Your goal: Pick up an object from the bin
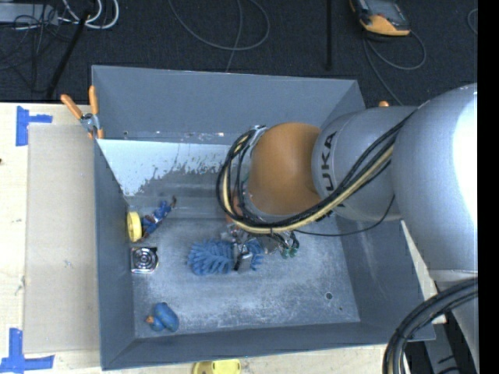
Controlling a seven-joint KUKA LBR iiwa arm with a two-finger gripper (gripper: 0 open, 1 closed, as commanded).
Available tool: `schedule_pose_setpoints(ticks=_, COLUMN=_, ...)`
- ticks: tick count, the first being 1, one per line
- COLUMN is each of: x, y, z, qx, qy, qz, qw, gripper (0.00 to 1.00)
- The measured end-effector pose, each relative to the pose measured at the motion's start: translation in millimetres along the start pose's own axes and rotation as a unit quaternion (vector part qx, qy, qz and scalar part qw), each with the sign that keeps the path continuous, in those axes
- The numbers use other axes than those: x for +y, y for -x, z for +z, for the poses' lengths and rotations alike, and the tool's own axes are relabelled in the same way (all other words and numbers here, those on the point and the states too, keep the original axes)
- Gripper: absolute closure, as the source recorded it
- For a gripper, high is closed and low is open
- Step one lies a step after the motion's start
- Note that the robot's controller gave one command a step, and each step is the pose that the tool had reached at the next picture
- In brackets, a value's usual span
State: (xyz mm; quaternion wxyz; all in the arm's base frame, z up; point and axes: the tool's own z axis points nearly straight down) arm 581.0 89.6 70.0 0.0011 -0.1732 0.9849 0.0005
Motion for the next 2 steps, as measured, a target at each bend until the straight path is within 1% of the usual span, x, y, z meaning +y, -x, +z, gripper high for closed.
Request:
schedule_pose_setpoints(ticks=1, x=0, y=0.0, z=0, qx=0.0, qy=0.0, qz=0.0, qw=1.0, gripper=1.0)
schedule_pose_setpoints(ticks=2, x=-24, y=-3.8, z=-195, qx=0.0016, qy=0.0, qz=-0.013, qw=0.9999, gripper=1.0)
